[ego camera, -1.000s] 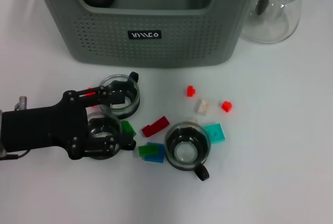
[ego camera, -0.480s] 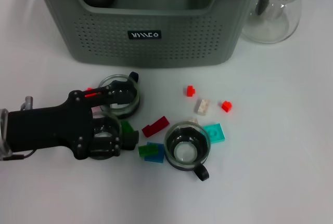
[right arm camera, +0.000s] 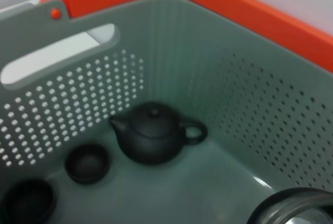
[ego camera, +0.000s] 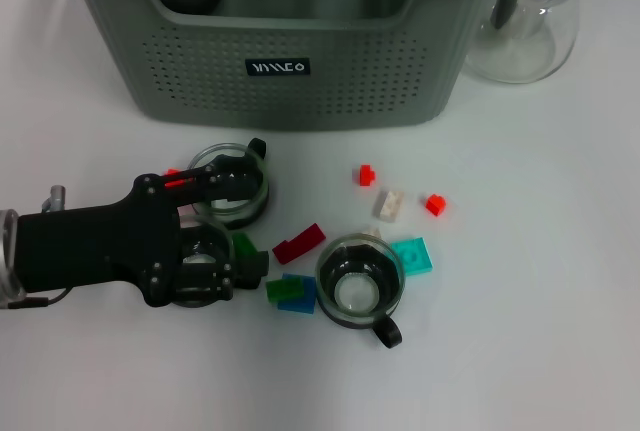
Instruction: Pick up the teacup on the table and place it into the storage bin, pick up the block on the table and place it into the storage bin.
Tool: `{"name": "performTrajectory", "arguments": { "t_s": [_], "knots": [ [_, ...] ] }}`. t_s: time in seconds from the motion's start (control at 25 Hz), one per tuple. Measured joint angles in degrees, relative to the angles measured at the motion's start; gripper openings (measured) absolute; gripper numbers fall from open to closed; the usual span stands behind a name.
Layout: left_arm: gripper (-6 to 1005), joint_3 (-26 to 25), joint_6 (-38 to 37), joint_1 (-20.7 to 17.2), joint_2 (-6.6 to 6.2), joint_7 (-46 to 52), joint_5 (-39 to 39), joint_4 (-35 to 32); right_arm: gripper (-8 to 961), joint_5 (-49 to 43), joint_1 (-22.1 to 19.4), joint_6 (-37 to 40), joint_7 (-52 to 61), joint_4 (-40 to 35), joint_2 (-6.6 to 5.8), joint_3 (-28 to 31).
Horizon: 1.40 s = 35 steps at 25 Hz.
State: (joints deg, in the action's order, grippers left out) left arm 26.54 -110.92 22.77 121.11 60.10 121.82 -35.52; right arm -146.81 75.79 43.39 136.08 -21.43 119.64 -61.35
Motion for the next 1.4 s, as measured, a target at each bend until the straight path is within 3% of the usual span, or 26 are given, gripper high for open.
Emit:
{"name": "performTrajectory", "arguments": {
  "t_s": [0.36, 0.84, 1.08, 1.12, 1.16, 1.2, 1.28, 1.4],
  "knots": [
    [807, 0.0, 0.0, 0.0, 0.00, 0.1, 0.0, 0.0, 56, -0.6, -1.0, 1.0, 0.8, 1.2, -0.73, 0.0],
    [808, 0.0, -0.1, 0.2, 0.00, 0.1, 0.0, 0.0, 68, -2.2, -1.4, 0.2, 2.8, 1.2, -0.43, 0.0],
    [809, 0.0, -0.1, 0.2, 0.00, 0.1, 0.0, 0.0, 269, -1.8, -2.3, 0.2, 3.4, -1.1, -0.35, 0.4],
    [809, -0.1, -0.1, 0.2, 0.00, 0.1, 0.0, 0.0, 302, -1.0, -3.1, 0.7, 3.4, -3.4, -0.29, 0.8],
    [809, -0.1, -0.2, 0.3, 0.00, 0.1, 0.0, 0.0, 465, 1.4, -5.7, 2.9, 3.5, -9.4, -0.14, 1.5],
    [809, -0.1, -0.3, 0.4, 0.00, 0.1, 0.0, 0.0, 464, 5.5, -9.2, 6.2, 3.1, -17.8, 0.10, 2.1],
    [808, -0.1, -0.5, 0.5, -0.05, 0.1, 0.0, -0.1, 461, 11.7, -13.7, 9.6, 1.4, -26.5, 0.34, 2.2],
    [807, -0.1, -0.4, 0.5, -0.14, 0.2, -0.1, -0.1, 457, 28.8, -23.6, 16.1, -7.0, -39.6, 0.48, 1.0]
  ]
}}
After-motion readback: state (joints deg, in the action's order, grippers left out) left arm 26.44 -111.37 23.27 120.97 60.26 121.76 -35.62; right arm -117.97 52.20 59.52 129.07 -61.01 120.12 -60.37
